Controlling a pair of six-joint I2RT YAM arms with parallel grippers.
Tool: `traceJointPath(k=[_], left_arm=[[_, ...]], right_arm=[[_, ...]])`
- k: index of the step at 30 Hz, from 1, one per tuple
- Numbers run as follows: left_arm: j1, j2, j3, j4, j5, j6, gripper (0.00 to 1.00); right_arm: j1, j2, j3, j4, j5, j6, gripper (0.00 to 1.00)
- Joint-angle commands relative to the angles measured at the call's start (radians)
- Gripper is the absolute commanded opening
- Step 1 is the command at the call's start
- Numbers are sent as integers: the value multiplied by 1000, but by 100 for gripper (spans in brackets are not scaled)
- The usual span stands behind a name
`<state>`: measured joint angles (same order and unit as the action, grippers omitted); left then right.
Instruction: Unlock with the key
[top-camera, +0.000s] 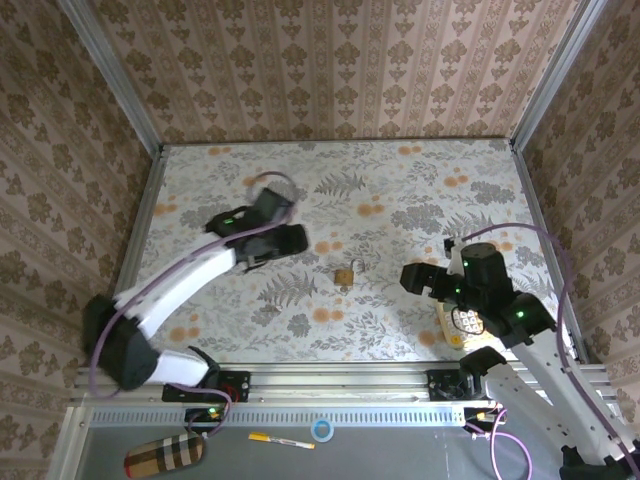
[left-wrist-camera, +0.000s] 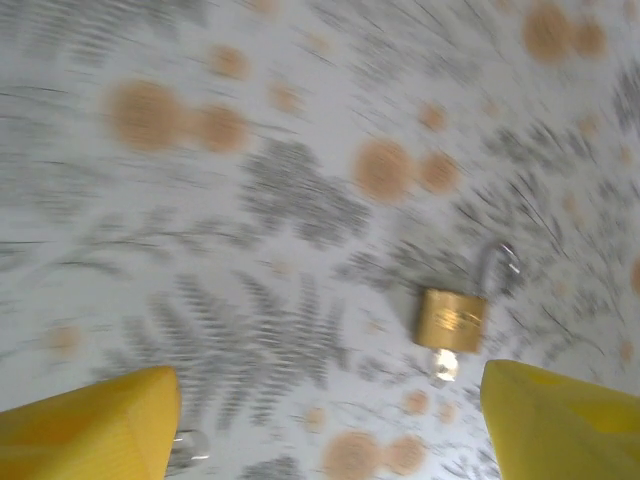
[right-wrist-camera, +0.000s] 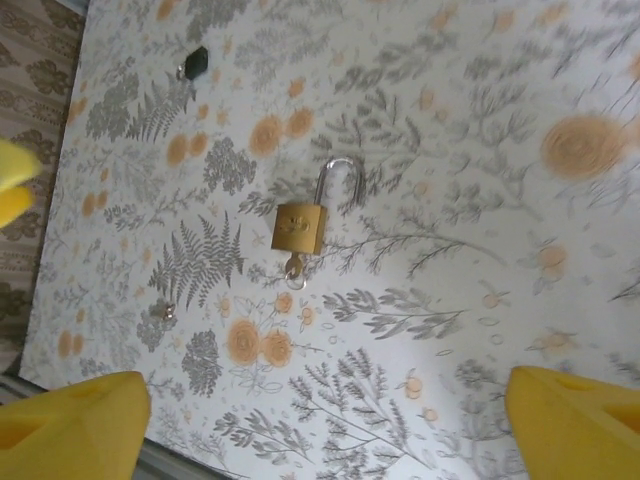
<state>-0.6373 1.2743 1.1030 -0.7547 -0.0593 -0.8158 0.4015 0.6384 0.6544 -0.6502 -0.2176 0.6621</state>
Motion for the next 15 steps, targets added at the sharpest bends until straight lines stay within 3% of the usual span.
traceJointPath(k=[1,3,8,12,15], left_arm=[[90,-179,-126,-43,36,72,78],[140,-318,-183,-51,59,102,79],[174,-557,-261,-71,59,152,85],[206,-653,-284,-98,59,177,86],[205,-712,-287,-127,35,184,87]], right_arm=[[147,70,-59,180,-14,150,89],[312,177,-43,250,78,185,87],[534,591,92,444,66,259,75],[609,893,281,468,49,283,66],[630,1033,396,443,45,285,61]])
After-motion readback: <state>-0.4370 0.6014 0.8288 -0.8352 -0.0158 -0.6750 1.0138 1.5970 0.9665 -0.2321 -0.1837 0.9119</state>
